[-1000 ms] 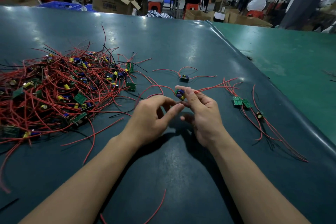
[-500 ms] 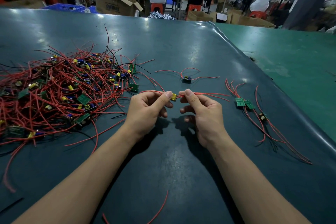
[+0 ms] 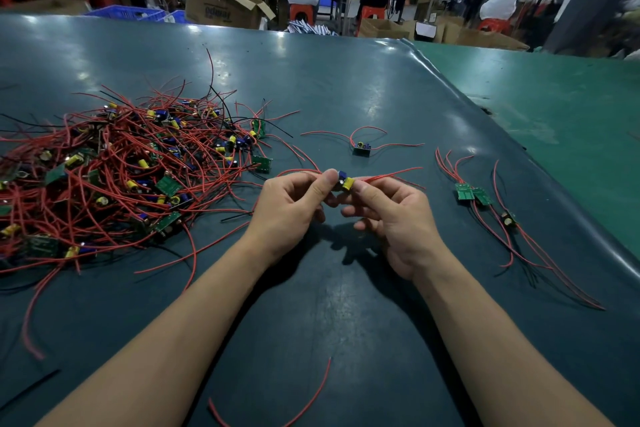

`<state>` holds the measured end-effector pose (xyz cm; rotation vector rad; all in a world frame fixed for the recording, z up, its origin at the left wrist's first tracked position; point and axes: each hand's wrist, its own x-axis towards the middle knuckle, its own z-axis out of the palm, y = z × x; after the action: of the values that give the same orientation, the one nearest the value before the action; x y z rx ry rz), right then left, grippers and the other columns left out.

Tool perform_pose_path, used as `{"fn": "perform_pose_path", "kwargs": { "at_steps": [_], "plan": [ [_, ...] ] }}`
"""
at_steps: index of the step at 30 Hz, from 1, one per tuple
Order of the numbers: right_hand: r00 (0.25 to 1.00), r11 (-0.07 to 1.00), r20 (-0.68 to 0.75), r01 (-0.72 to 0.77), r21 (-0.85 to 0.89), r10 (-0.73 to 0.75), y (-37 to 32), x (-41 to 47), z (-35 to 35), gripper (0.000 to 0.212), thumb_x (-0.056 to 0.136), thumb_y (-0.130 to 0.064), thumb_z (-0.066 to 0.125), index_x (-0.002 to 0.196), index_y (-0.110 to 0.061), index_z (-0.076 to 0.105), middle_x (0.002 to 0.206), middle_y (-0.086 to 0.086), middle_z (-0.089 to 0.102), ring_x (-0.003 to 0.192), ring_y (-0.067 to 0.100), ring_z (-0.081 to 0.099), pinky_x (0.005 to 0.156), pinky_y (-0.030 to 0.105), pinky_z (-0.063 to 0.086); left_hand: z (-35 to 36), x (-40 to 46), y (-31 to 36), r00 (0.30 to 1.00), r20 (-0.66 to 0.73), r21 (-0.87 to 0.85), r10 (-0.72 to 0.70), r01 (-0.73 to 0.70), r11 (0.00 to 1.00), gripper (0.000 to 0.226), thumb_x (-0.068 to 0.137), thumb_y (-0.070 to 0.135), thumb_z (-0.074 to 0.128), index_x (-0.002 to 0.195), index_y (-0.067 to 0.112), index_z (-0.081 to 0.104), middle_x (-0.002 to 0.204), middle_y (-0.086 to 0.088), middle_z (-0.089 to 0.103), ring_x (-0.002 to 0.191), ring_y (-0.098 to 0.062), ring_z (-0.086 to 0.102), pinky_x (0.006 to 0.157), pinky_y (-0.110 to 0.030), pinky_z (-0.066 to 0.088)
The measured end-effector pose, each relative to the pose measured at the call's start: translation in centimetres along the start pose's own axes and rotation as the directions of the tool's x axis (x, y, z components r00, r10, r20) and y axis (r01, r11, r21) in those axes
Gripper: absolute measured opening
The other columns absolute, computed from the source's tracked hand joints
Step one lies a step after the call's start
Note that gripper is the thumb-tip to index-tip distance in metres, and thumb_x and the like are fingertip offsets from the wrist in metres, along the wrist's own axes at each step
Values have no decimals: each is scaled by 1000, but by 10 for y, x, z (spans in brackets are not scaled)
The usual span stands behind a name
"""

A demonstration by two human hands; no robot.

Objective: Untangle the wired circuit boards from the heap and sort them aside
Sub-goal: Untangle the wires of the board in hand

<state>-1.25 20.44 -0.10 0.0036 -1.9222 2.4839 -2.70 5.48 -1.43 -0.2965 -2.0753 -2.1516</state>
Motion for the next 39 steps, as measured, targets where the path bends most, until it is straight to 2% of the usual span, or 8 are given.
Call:
{"fn": "perform_pose_path", "kwargs": {
  "at_steps": [7, 12, 17, 22, 24, 29, 33, 39],
  "plan": [
    [978, 989, -203, 82, 125, -56, -28, 14, -9, 10, 96, -7, 57, 87, -8, 61, 64, 2, 69, 48, 15, 64, 47, 21, 52, 0, 0, -2, 999, 7, 19, -50, 50, 999, 32, 94, 30, 61, 73, 9, 74, 60, -3, 66, 45, -10, 45, 46, -14, 37],
    [964, 975, -211, -121, 188, 161, -49, 67, 2, 15, 97, -2, 54, 82, -1, 58, 70, 12, 62, 49, 13, 59, 48, 18, 53, 0, -2, -1, 999, 26, 56, -38, 37, 998, 30, 95, 26, 61, 77, 5, 74, 62, -3, 66, 49, -12, 43, 47, -16, 35],
    [909, 932, -232, -362, -24, 347, -41, 89, 8, 13, 97, 1, 51, 85, -2, 54, 78, 17, 58, 60, 22, 58, 46, 20, 53, -1, -2, 0, 999, 5, 66, -49, 49, 997, 29, 95, 24, 62, 77, 4, 74, 62, -4, 67, 48, -10, 45, 49, -15, 36],
    [984, 947, -47, -179, -266, 173, -39, 78, 51, 5, 94, -2, 56, 98, -4, 54, 70, 11, 53, 52, 18, 48, 42, 19, 46, 4, 0, 2, 998, 16, 68, -58, 57, 996, 25, 95, 15, 61, 73, 7, 71, 58, 1, 64, 43, -5, 45, 46, -13, 35],
    [989, 845, 134, 23, -534, 57, -34, 75, 80, 5, 94, -8, 61, 93, -4, 63, 71, 9, 58, 55, 17, 51, 49, 21, 47, 3, 1, -1, 998, -12, 30, -65, 66, 997, 27, 95, 8, 59, 69, 10, 66, 53, 5, 62, 41, -2, 46, 45, -13, 36],
    [928, 110, 366, 357, -927, 72, -8, 97, 130, 20, 90, -15, 58, 109, -10, 61, 112, 10, 61, 104, 30, 59, 83, 32, 50, -9, 2, -5, 990, -105, 46, -98, 103, 994, 40, 96, -10, 46, 79, 27, 46, 54, 25, 62, 57, 9, 59, 58, -8, 46],
    [943, 84, 309, 300, -950, 125, -4, 110, 131, 38, 87, -8, 55, 124, -12, 62, 125, 13, 62, 112, 32, 58, 93, 36, 51, -5, 10, 6, 969, -80, -152, -234, 220, 964, 25, 97, -9, 43, 86, 9, 58, 90, -20, 60, 83, -30, 54, 73, -40, 42],
    [945, 159, 320, 308, -938, 62, -2, 112, 129, 22, 77, -20, 77, 96, -15, 70, 103, 9, 69, 98, 27, 63, 83, 33, 53, -8, 13, 5, 964, -29, -278, -265, 247, 928, 28, 94, -12, 43, 90, 9, 61, 88, -15, 60, 71, -24, 53, 58, -26, 45]
  ]
}}
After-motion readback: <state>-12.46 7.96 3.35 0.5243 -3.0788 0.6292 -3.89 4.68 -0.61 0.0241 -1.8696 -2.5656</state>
